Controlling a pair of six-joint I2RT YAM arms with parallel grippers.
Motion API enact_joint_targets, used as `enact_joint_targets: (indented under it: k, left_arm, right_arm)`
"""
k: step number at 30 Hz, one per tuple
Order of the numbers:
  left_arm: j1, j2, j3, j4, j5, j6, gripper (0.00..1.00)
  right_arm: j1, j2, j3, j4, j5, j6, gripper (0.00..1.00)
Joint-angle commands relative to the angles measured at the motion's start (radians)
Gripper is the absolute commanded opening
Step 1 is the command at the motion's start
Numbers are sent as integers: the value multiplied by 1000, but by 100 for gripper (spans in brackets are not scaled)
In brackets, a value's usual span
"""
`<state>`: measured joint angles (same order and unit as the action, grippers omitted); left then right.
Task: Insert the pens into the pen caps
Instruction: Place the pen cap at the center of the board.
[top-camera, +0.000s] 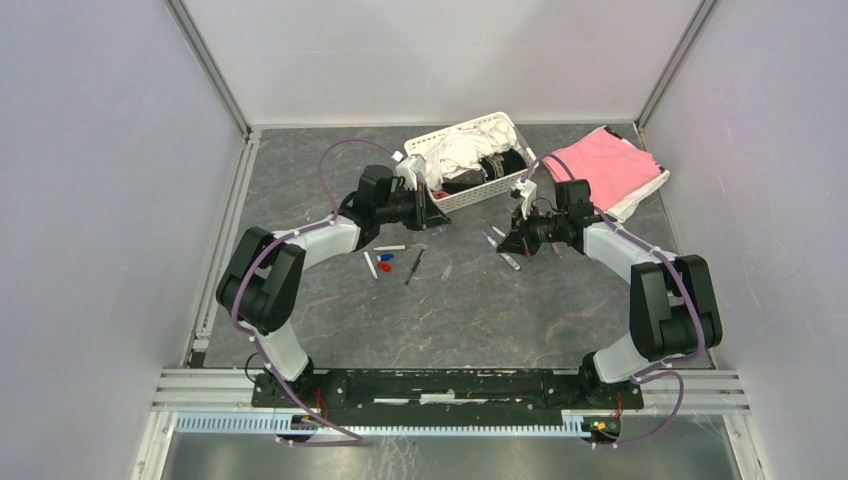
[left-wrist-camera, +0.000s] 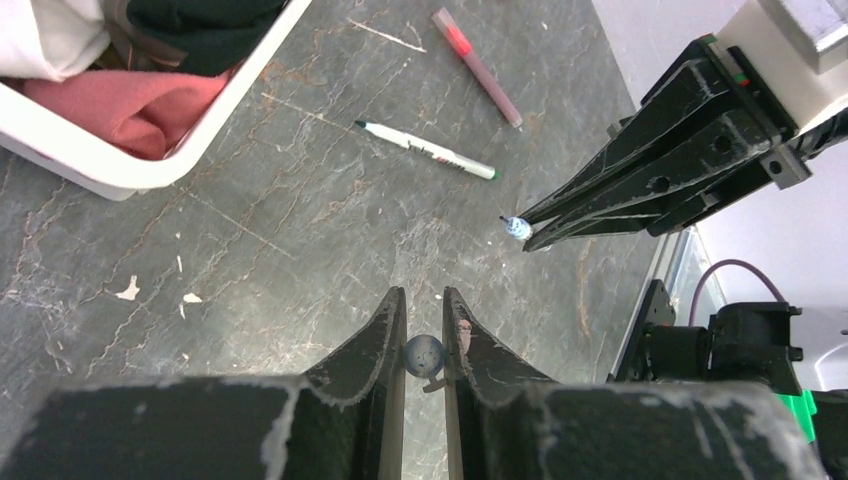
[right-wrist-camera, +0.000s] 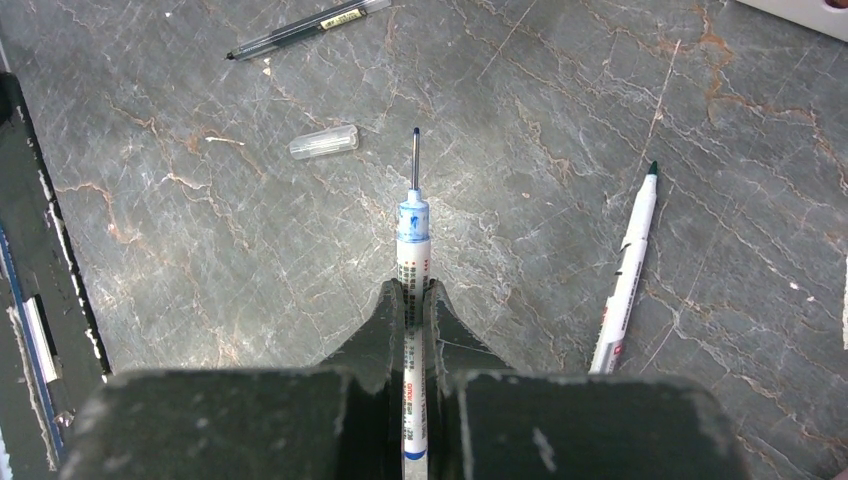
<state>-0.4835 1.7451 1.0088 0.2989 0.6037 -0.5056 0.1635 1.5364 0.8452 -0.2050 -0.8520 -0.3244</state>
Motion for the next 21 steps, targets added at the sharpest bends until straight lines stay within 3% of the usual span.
enact_joint_targets:
  k: [1, 15, 21]
  left_arm:
    - [-1, -29, 36, -37, -5, 65, 4]
    - [-1, -8, 42, -42, 5, 29, 5]
    - [-4, 7, 44, -52, -17, 1, 5]
  right_arm:
    - [4, -16, 8, 3, 2, -19, 0]
    - [5, -21, -3, 3, 10, -28, 0]
    - [-1, -22, 5, -125, 212, -122, 0]
